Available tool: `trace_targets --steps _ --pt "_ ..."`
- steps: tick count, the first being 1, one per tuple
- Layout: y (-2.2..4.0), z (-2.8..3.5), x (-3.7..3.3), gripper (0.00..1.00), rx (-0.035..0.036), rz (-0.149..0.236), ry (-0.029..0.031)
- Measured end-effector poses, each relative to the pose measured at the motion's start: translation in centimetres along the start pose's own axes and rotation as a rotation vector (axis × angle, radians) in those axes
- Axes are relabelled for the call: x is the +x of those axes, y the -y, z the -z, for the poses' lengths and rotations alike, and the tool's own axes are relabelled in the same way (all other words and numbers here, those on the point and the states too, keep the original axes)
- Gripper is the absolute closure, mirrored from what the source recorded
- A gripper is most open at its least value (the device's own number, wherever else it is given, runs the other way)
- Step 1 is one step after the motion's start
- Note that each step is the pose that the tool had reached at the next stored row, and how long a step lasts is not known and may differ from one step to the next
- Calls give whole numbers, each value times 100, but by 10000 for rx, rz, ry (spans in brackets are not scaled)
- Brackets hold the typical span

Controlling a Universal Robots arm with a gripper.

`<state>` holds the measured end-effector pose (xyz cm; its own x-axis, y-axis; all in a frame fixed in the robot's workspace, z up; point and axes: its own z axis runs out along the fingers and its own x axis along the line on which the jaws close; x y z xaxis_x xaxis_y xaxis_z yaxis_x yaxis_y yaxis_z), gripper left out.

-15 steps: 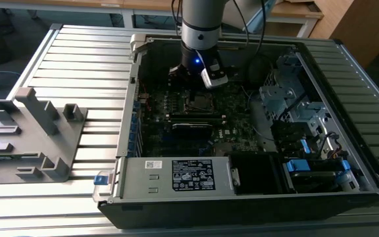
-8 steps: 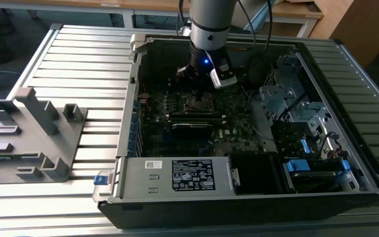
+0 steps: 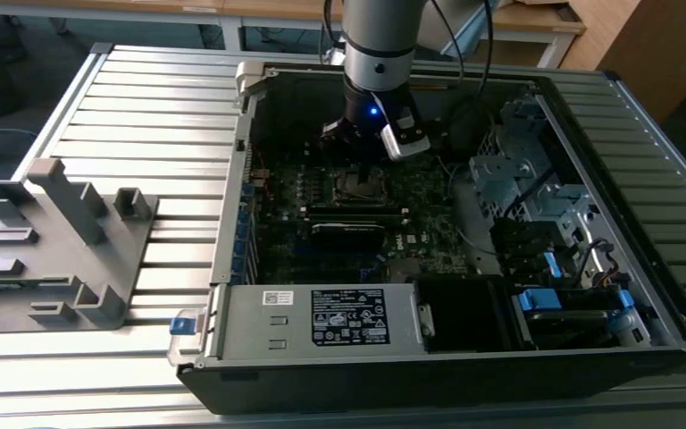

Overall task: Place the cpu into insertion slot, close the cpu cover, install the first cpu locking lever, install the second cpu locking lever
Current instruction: 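Close the cpu cover, then install the first cpu locking lever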

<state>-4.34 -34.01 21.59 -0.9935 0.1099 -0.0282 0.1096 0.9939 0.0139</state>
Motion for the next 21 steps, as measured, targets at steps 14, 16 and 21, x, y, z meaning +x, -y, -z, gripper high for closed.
trace_targets --steps 14,16,21 --pt "-2 70 -2 89 -4 0 2" --pt "-1 80 -2 89 2 0 -1" --pt "-3 137 -4 89 -3 0 2"
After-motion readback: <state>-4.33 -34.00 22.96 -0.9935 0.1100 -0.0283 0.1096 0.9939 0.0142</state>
